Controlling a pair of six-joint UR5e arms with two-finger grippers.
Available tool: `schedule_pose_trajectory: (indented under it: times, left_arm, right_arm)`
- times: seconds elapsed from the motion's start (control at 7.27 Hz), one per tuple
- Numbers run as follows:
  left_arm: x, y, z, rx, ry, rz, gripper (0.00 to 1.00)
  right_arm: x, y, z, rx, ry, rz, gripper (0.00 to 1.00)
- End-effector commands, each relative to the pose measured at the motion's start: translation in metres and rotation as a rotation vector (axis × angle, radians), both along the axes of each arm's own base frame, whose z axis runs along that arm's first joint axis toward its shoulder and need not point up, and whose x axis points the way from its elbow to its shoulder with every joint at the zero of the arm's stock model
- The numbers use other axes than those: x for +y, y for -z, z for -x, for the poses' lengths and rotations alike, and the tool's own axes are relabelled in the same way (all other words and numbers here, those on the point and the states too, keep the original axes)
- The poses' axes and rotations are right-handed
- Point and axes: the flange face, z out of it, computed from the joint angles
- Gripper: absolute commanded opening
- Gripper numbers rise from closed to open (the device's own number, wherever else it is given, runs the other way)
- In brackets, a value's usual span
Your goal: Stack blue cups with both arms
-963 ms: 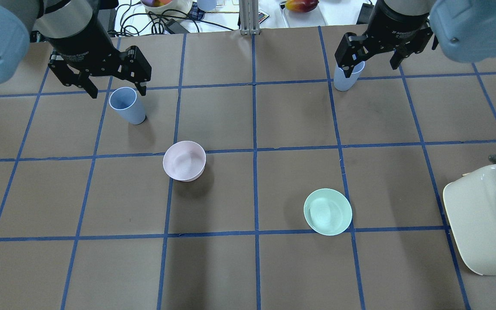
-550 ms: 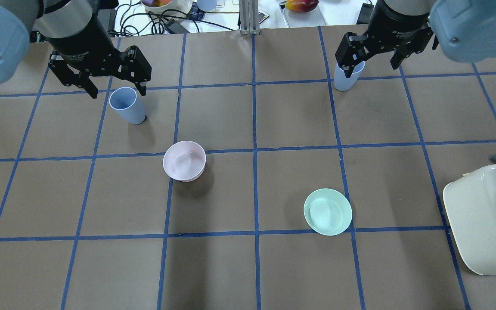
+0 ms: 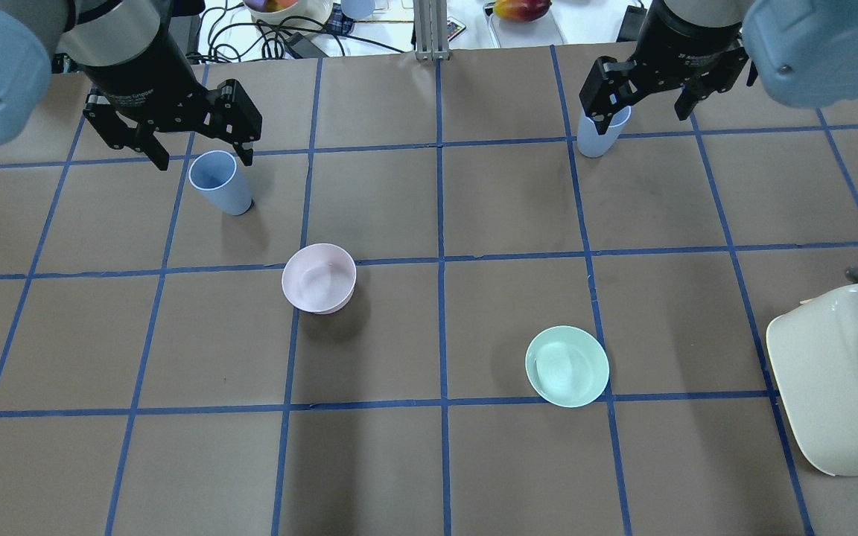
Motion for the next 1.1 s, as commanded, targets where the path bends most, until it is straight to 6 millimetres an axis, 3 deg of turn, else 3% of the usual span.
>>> schedule_pose_trajectory:
  times: [0.0, 0.55, 0.69, 0.96]
  left_arm:
    - [0.0, -0.001, 0.0, 0.0, 0.0, 0.001, 1.0]
    - [0.0, -0.001, 0.0, 0.0, 0.0, 0.001, 1.0]
    - [0.0, -0.001, 0.0, 0.0, 0.0, 0.001, 1.0]
    - [-0.001, -0.001, -0.001, 0.0, -0.002, 0.004, 1.0]
  right_arm:
    - [-0.004, 0.001, 0.015, -0.003, 0.017, -0.007, 1.0]
    - [-0.015, 0.005, 0.024, -0.007, 0.032, -0.006, 1.0]
    - [-0.027, 0.007, 0.025, -0.008, 0.035, -0.007, 1.0]
    - [-0.078, 0.0, 0.026, -0.007, 0.035, 0.025, 1.0]
